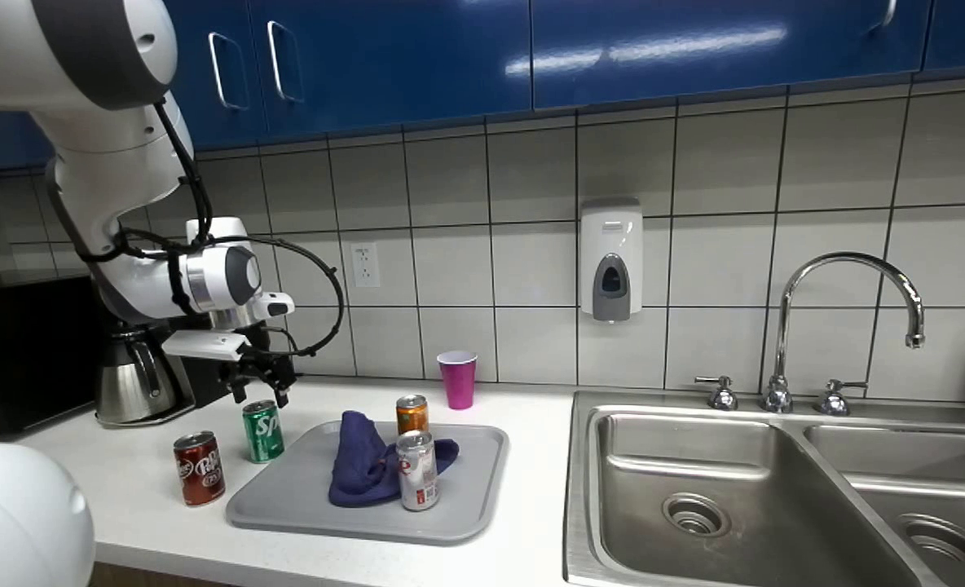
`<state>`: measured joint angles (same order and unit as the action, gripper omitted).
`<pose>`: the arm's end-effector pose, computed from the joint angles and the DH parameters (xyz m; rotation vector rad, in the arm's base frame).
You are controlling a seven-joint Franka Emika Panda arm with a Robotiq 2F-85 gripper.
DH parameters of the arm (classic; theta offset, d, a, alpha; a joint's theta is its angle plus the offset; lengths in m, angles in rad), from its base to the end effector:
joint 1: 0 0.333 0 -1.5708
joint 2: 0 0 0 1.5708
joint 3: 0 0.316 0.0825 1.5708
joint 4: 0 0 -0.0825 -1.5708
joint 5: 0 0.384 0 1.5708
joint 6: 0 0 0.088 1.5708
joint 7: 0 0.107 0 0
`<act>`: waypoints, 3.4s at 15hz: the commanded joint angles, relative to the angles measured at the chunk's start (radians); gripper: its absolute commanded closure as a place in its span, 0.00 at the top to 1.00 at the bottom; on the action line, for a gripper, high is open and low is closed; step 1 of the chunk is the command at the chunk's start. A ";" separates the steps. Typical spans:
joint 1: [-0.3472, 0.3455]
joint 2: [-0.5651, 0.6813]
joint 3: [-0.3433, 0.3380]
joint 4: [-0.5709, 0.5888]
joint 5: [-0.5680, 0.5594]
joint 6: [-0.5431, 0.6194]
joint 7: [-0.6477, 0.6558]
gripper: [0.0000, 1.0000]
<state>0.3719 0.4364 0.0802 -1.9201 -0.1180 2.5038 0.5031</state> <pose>0.5775 0.2781 0.2791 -3.1024 -0.0443 -0.2379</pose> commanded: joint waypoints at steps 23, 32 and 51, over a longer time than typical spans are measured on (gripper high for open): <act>-0.108 -0.287 -0.012 -0.195 0.019 0.015 0.009 1.00; -0.176 -0.326 -0.055 -0.251 0.000 0.007 0.022 1.00; -0.250 -0.304 -0.142 -0.254 -0.104 -0.020 0.095 1.00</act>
<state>0.1295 0.1460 -0.0651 -2.1622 -0.1827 2.5062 0.5415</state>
